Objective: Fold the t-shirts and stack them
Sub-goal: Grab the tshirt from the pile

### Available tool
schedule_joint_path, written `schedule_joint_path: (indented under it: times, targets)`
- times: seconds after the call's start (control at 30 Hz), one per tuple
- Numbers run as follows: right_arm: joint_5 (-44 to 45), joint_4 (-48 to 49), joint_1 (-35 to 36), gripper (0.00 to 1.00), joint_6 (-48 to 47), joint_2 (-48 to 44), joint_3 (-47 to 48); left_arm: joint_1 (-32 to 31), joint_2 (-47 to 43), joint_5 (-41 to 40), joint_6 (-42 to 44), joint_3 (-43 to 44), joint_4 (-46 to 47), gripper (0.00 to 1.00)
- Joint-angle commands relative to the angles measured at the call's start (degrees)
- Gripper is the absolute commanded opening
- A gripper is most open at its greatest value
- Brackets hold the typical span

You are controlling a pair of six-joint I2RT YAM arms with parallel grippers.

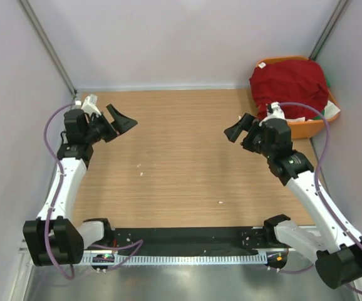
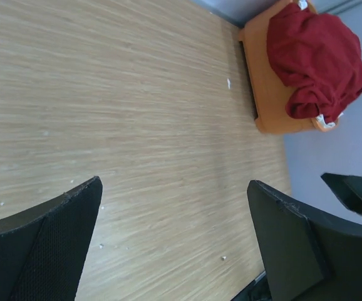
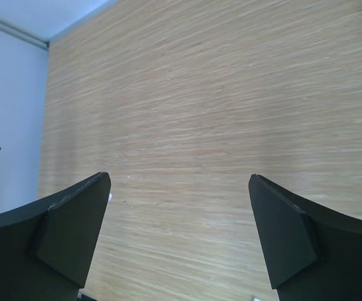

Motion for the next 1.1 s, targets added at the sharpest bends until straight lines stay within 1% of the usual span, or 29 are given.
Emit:
schedule_joint_path:
  times: [0.0, 0.03, 0.07, 0.1, 0.13, 0.17, 0.2, 0.23, 0.27, 0.3, 0.33, 0.37, 0.4, 0.43, 0.47, 0.5, 0.57, 0.6, 0.63, 0.67, 0.7, 0.77, 0.8, 0.87, 0.97, 1.07]
  targets:
    - [9.0, -7.8, 0.3, 1.0, -0.3, -3.5, 2.2, 1.3, -3.4, -5.4, -2.0, 2.3, -8.7, 1.0]
    - [10.5, -9.7, 0.4, 1.0, -1.0, -3.3, 3.6, 3.5, -2.9, -5.6, -7.4, 3.4, -13.2, 1.0]
    - [15.5, -11.8, 0.3, 1.0, -3.0, -2.5, 5.4, 4.3, -2.0, -3.0, -9.6, 3.3, -16.3, 1.0]
    - [19.3, -17.9, 0.4, 1.0, -3.4, -0.2, 9.9, 5.1, -1.1, 2.0, -10.5, 2.2, -13.5, 1.0]
    - [23.4, -21.5, 0.4, 1.0, -3.7, 2.1, 12.5, 5.7, 0.4, 8.3, -14.5, 0.4, -8.6, 0.93]
    - [30.7, -24.9, 0.4, 1.0, -4.2, 4.1, 17.7, 6.1, 0.4, 13.8, -17.0, -4.3, -3.8, 0.88]
    - [31.4, -27.4, 0.4, 0.92, -5.9, 6.9, 19.0, 6.1, 0.0, 13.2, -18.3, -5.6, 0.8, 0.85]
    - [32.2, -27.6, 0.3, 0.92, -7.6, 7.6, 19.9, 6.0, -2.6, 11.0, -17.4, -6.2, -1.0, 0.91]
    - [32.3, -27.6, 0.3, 0.93, -9.2, 8.1, 21.6, 5.5, -4.1, 7.4, -10.6, -4.9, -5.9, 0.96]
    - [30.4, -26.8, 0.3, 0.93, -10.0, 8.6, 21.9, 4.4, -5.8, -6.7, -6.8, -3.0, -17.4, 0.98]
    - [28.7, -26.1, 0.3, 0.95, -10.6, 8.7, 22.1, 3.0, -6.9, -14.1, -3.6, -1.2, -23.4, 0.99]
    - [26.1, -23.5, 0.3, 0.98, -11.5, 8.7, 22.0, -1.0, -8.0, -22.5, 0.8, 2.2, -27.8, 0.99]
    - [22.2, -22.3, 0.3, 0.99, -11.6, 9.3, 22.3, -2.3, -8.1, -33.1, 2.1, 3.3, -34.2, 0.99]
    - [20.9, -21.6, 0.3, 0.99, -11.5, 10.0, 22.7, -3.0, -8.1, -37.1, 3.1, 3.9, -36.2, 0.99]
    - [19.6, -20.2, 0.2, 1.0, -12.2, 10.7, 23.9, -5.6, -8.2, -39.2, 4.4, 4.0, -37.5, 0.99]
    - [19.6, -19.8, 0.3, 1.0, -14.3, 12.9, 24.6, -6.2, -8.4, -41.1, 5.1, 3.6, -39.4, 0.99]
    - [22.5, -20.6, -2.3, 1.0, -15.0, 15.9, 27.7, -7.0, -9.6, -42.6, 5.2, 2.0, -40.8, 0.99]
    - [21.9, -21.4, -5.0, 1.0, -15.1, 18.0, 29.1, -9.8, -10.1, -43.9, 4.8, 2.3, -41.4, 0.98]
    - [18.0, -22.2, -7.9, 1.0, -14.5, 21.7, 30.4, -11.9, -10.7, -45.4, 4.5, 2.6, -42.2, 0.98]
    - [15.4, -22.9, -15.2, 1.0, -14.1, 23.6, 32.1, -14.2, -12.1, -45.6, 4.2, 2.4, -41.9, 0.98]
    - [13.0, -22.6, -17.5, 0.98, -14.1, 24.9, 32.5, -16.8, -12.8, -45.1, 4.1, 1.4, -41.5, 0.98]
    - [11.3, -20.4, -21.6, 0.93, -14.9, 28.3, 33.4, -19.3, -14.2, -46.7, 3.6, 0.2, -40.0, 0.98]
    - [11.5, -20.2, -21.7, 0.88, -15.4, 29.5, 34.1, -20.5, -14.1, -47.0, 3.7, 0.7, -40.4, 0.98]
    - [12.7, -21.2, -21.7, 0.84, -15.9, 33.9, 37.6, -21.0, -13.7, -47.1, 3.9, 0.8, -40.4, 0.98]
    - [13.1, -21.5, -21.7, 0.84, -16.0, 38.3, 40.8, -21.2, -13.0, -45.9, 4.3, 0.9, -40.4, 0.97]
    - [14.0, -20.4, -21.7, 0.83, -16.3, 40.5, 42.3, -21.3, -12.5, -45.6, 4.4, 1.0, -40.4, 0.96]
